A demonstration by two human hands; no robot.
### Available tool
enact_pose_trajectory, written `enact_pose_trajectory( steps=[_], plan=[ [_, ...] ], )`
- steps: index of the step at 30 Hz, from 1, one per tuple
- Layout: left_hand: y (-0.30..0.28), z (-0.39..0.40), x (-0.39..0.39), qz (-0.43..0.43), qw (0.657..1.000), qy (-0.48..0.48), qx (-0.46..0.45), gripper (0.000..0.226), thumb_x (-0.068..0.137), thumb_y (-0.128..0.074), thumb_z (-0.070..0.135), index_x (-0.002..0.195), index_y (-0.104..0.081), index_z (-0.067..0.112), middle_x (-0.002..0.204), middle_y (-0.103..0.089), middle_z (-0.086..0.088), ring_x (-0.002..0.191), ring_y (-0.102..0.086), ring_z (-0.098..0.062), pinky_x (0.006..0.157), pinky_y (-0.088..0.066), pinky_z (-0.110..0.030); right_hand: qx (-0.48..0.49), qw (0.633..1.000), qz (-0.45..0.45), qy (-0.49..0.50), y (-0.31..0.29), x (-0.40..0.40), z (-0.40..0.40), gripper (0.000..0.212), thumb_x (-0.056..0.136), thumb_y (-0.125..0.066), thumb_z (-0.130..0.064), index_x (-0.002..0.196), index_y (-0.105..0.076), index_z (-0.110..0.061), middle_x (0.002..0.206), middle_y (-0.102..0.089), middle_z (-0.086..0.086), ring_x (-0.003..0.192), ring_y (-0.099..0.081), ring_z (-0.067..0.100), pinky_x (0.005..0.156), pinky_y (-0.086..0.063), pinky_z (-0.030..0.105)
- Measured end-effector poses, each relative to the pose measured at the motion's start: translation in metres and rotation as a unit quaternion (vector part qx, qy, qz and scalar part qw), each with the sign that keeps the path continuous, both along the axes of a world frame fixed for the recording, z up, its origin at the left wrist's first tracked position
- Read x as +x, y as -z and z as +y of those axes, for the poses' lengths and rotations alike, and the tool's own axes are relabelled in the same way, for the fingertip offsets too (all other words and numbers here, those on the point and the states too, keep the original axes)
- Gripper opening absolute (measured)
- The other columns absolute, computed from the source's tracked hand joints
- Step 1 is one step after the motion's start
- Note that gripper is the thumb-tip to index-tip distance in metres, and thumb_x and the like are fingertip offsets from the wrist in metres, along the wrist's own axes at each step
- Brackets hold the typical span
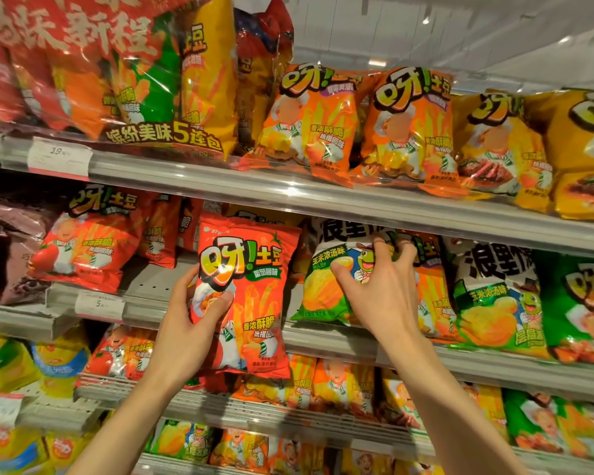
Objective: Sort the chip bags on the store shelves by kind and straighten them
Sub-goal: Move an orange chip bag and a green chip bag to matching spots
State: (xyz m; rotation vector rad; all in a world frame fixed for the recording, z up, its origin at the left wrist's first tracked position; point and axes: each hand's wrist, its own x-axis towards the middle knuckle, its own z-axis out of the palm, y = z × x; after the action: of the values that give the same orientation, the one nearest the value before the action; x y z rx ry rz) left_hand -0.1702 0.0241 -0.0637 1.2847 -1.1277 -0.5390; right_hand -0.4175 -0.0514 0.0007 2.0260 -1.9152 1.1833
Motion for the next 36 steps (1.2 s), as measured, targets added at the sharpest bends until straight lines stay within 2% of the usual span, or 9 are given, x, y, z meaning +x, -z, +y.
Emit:
enact_pose_trajectory(
  steps=[4,7,12,15,20,23,29,33,36],
  plan=[
    [-0.001,-0.006,-0.007,-0.008,1.0,0.014,0.0,0.058,0.088,-0.067,0.048,0.14,-0.041,0.047,0.134,-0.057,0.019,0.118,-0.056,0.002,0.093,-0.043,-0.026,-0.004,0.998,-0.043,-0.04,0.003,-0.022,0.014,0.08,0.085,-0.065,-0.062,0.149,-0.041,-0.02,0.153,-0.023,0.009,0.124,-0.052,0.037,0.092,-0.049,0.04],
    [-0.005,-0.015,-0.012,-0.009,1.0,0.015,-0.008,0.063,0.086,-0.067,0.051,0.143,-0.04,0.045,0.136,-0.058,0.016,0.123,-0.057,-0.005,0.103,-0.045,-0.036,-0.012,0.995,-0.075,-0.067,0.005,-0.041,0.026,0.077,0.085,-0.068,-0.058,0.151,-0.041,-0.026,0.153,-0.022,0.0,0.13,-0.047,0.027,0.092,-0.042,0.032],
    [-0.022,-0.036,-0.032,-0.021,0.999,0.024,-0.019,0.056,0.091,-0.067,0.042,0.14,-0.041,0.04,0.127,-0.057,0.023,0.113,-0.056,0.012,0.095,-0.041,-0.024,-0.015,0.988,-0.122,-0.088,0.008,-0.07,0.037,0.071,0.085,-0.072,-0.051,0.148,-0.044,-0.035,0.154,-0.028,-0.005,0.135,-0.043,0.018,0.104,-0.042,0.037],
    [-0.029,-0.053,-0.049,-0.045,0.999,0.009,-0.023,0.059,0.094,-0.066,0.04,0.146,-0.039,0.032,0.124,-0.05,0.03,0.12,-0.052,-0.004,0.098,-0.037,-0.028,-0.013,0.983,-0.158,-0.095,0.009,-0.083,0.042,0.071,0.085,-0.072,-0.051,0.149,-0.043,-0.038,0.153,-0.033,-0.007,0.137,-0.041,0.014,0.108,-0.041,0.037],
    [-0.031,-0.079,-0.071,-0.081,0.997,0.005,0.001,0.075,0.093,-0.061,0.054,0.154,-0.025,0.03,0.155,-0.04,0.003,0.141,-0.04,-0.02,0.11,-0.035,-0.04,-0.012,0.979,-0.189,-0.074,0.009,-0.106,0.054,0.07,0.087,-0.07,-0.047,0.15,-0.041,-0.037,0.157,-0.03,-0.007,0.141,-0.031,0.009,0.104,-0.028,0.028],
    [-0.031,-0.094,-0.091,-0.088,0.996,0.028,0.0,0.08,0.092,-0.059,0.059,0.155,-0.023,0.024,0.156,-0.04,0.001,0.141,-0.041,-0.021,0.111,-0.037,-0.039,-0.003,0.977,-0.197,-0.078,0.013,-0.109,0.059,0.07,0.089,-0.067,-0.05,0.151,-0.039,-0.038,0.158,-0.025,-0.011,0.138,-0.025,0.001,0.105,-0.023,0.027],
    [-0.024,-0.117,-0.113,-0.138,0.99,0.013,0.028,0.081,0.095,-0.047,0.064,0.157,-0.018,0.02,0.158,-0.038,-0.007,0.144,-0.038,-0.029,0.114,-0.036,-0.05,0.024,0.975,-0.205,-0.081,0.016,-0.107,0.061,0.068,0.09,-0.065,-0.052,0.15,-0.035,-0.045,0.158,-0.019,-0.02,0.139,-0.023,0.0,0.107,-0.023,0.024],
    [-0.022,-0.119,-0.117,-0.195,0.98,-0.029,0.02,0.076,0.1,-0.045,0.055,0.156,-0.022,0.009,0.158,-0.036,-0.014,0.144,-0.036,-0.031,0.113,-0.034,-0.044,0.022,0.974,-0.208,-0.082,0.019,-0.105,0.061,0.067,0.09,-0.066,-0.05,0.149,-0.035,-0.046,0.157,-0.02,-0.019,0.143,-0.024,0.004,0.109,-0.023,0.024],
    [-0.022,-0.117,-0.122,-0.2,0.979,-0.033,0.021,0.074,0.102,-0.043,0.052,0.155,-0.024,0.004,0.155,-0.037,-0.018,0.142,-0.038,-0.033,0.11,-0.035,-0.043,0.018,0.974,-0.208,-0.088,0.02,-0.102,0.061,0.066,0.09,-0.067,-0.049,0.149,-0.036,-0.045,0.157,-0.02,-0.018,0.138,-0.026,-0.001,0.109,-0.024,0.024]
  ],
)
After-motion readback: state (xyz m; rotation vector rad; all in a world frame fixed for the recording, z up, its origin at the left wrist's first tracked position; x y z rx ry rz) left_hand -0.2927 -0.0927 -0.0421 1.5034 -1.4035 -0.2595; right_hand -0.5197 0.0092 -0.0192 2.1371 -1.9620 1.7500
